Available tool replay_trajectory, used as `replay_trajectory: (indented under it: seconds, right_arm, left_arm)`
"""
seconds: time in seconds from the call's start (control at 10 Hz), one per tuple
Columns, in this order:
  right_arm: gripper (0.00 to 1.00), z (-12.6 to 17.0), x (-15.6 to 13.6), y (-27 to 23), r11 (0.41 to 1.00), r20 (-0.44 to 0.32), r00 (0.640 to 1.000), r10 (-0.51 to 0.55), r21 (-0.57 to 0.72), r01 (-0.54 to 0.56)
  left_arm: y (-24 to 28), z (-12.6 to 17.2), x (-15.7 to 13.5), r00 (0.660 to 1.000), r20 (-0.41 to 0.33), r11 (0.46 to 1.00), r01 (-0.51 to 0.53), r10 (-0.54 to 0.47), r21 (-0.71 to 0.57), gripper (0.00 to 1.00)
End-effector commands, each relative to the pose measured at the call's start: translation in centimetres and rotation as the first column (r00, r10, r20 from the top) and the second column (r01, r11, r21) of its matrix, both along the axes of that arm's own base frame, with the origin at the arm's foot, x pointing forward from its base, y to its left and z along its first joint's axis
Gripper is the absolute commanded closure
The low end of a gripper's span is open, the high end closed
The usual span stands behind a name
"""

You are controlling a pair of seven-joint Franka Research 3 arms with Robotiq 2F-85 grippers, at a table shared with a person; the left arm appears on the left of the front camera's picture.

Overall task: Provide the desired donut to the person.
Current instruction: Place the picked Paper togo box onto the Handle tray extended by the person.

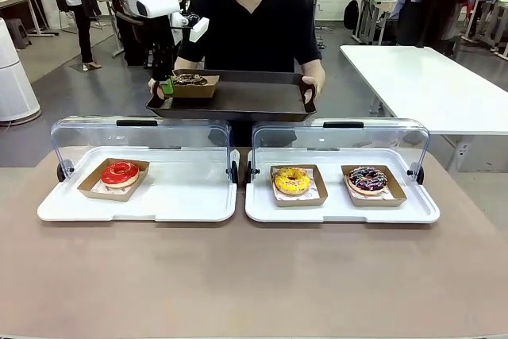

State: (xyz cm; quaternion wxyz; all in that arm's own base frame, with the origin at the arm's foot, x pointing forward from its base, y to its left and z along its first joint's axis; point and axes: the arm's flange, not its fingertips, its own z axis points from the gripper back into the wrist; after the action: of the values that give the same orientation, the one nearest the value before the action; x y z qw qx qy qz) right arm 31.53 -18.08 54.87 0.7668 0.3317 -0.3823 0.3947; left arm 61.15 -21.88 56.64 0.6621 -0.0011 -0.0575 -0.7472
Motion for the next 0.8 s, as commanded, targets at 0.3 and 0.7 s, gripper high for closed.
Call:
replay_trajectory:
  seconds: [0.3, 0.7]
  right_arm:
    - [0.00, -0.01, 0.15, 0.04, 1.000, 0.013, 1.000, 0.006, 0.018, -0.007]
    - [0.00, -0.01, 0.15, 0.04, 1.000, 0.013, 1.000, 0.006, 0.018, -0.007]
  left_arm:
    - [-0.04, 0.93, 0.52, 1.000, -0.017, 1.000, 0.017, -0.016, 0.020, 0.00]
    - [-0.07, 1.02, 0.37, 0.999, -0.030, 1.000, 0.015, -0.014, 0.024, 0.00]
